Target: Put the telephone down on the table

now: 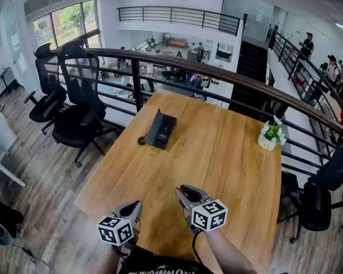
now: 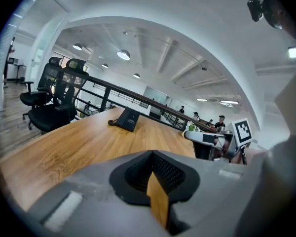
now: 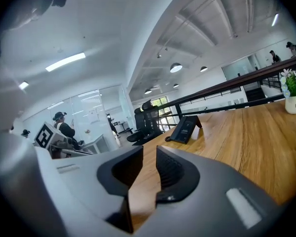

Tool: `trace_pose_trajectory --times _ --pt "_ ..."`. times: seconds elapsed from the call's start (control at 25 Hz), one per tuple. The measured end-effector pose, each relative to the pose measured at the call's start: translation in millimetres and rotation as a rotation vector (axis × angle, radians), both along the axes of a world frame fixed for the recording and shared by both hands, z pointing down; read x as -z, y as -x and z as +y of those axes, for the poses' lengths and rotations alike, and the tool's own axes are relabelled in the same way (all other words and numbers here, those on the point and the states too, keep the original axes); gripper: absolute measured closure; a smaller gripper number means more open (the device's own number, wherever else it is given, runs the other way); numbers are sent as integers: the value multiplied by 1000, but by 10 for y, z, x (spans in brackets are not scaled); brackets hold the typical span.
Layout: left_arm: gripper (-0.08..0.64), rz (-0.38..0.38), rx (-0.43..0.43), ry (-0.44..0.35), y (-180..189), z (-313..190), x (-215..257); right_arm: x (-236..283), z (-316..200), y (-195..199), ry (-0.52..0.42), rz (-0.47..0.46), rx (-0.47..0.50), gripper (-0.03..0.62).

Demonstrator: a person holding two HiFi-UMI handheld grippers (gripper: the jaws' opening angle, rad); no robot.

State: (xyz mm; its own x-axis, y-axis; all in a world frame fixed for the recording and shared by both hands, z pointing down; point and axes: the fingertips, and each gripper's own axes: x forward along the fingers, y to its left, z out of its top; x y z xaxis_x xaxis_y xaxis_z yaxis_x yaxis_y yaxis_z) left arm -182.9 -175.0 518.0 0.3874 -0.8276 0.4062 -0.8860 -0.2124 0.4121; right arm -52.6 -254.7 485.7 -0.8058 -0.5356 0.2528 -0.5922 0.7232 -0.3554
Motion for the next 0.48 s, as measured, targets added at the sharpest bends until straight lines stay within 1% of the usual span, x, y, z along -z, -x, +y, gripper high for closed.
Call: trace_pose_trajectory --times 0.12,0.28,0.48 --pt "558 5 48 -6 -123 269 12 59 178 -86 8 -28 40 542" --pt "558 17 125 -8 -199 655 5 95 449 -155 -8 -21 108 600" --pt "558 18 212 28 -248 1101 -125 -27 828 -283 10 -11 189 600"
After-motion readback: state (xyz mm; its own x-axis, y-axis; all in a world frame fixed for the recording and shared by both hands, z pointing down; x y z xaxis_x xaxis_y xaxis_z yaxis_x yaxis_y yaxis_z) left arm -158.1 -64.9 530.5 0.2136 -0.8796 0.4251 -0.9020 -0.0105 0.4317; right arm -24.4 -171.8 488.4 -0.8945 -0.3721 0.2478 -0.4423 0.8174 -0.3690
